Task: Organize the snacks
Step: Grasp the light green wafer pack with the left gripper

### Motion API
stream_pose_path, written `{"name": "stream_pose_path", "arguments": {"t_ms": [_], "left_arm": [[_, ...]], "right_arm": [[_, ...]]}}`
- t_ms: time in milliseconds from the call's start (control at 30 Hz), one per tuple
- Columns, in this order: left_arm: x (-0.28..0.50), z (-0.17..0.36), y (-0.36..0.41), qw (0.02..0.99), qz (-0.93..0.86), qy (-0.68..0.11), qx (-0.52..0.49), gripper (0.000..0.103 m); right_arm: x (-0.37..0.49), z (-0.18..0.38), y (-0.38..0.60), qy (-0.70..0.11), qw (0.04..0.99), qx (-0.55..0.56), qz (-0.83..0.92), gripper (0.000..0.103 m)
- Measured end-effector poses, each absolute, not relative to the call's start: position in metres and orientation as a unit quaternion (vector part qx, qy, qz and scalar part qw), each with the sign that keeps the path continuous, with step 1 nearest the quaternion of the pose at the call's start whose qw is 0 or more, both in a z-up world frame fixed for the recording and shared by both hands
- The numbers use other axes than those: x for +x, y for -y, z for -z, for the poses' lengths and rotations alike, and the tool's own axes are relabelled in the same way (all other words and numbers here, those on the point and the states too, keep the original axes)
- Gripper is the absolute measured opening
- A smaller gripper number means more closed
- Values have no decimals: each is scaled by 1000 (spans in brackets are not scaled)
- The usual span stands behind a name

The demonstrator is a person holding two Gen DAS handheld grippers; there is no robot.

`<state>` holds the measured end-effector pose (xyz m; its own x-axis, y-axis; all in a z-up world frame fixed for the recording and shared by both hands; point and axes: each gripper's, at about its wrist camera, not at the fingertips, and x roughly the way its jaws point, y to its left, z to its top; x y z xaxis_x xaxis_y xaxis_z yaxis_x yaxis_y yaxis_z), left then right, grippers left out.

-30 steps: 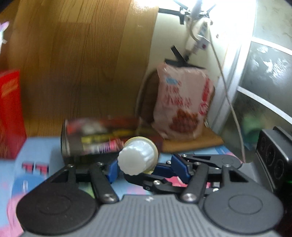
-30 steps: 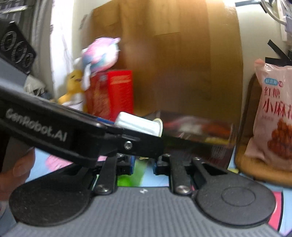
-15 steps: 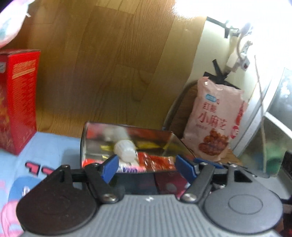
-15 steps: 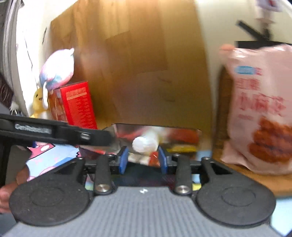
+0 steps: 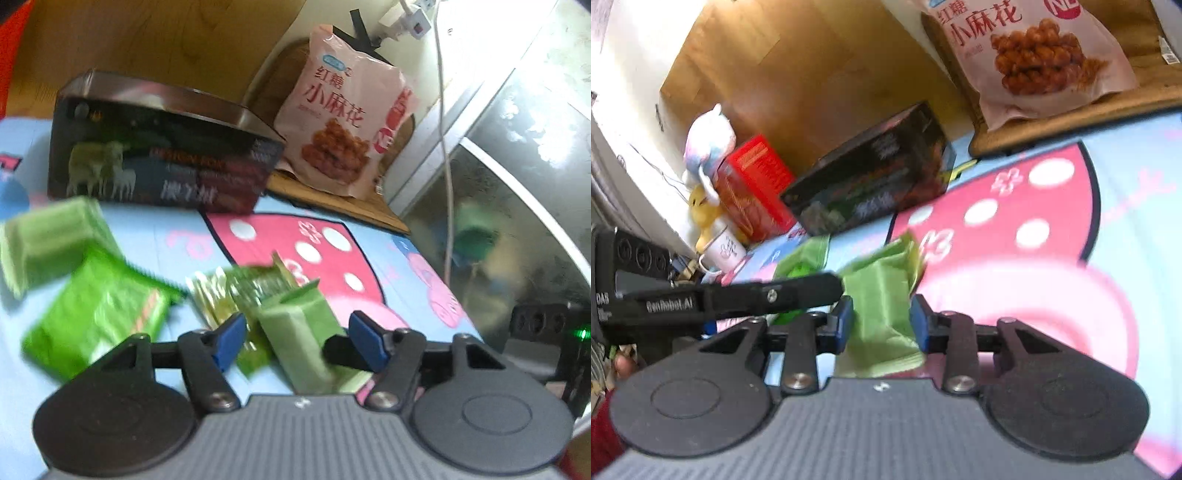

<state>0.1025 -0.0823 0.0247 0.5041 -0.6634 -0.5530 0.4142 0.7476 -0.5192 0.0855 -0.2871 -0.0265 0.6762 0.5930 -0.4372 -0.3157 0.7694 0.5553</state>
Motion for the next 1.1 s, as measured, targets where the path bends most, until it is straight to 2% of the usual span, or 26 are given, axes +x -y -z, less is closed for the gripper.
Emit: {"name": "stream_pose_path", "arguments": {"t_ms": [200, 333, 400, 533, 767, 967, 1033, 1100], "left_arm": [[53, -18, 51, 874, 284, -370, -136, 63], [22, -17, 13, 892, 254, -353, -121, 69], [9, -14, -11, 892, 249, -351, -139, 70], [-11, -19, -55, 904, 206, -331, -174, 82], [-40, -20, -103, 888, 206, -320, -257, 83], [-33, -5, -97, 843, 255, -343, -326, 83], [-30, 0, -92, 842, 246, -355, -322, 82], [-29, 1, -89, 844, 246, -353, -322, 82]], "right_arm": [[44, 28, 245, -316, 876, 194, -308, 41], [21, 26, 191, -331, 849, 159, -381, 42], [9, 23, 163, -327, 835, 130, -424, 43], [-1, 16, 135, -319, 822, 84, -464, 42], [9, 2, 171, -285, 859, 101, -414, 46], [26, 4, 174, -279, 875, 62, -390, 56], [32, 8, 165, -289, 868, 46, -402, 69], [34, 12, 151, -294, 860, 22, -416, 74]]}}
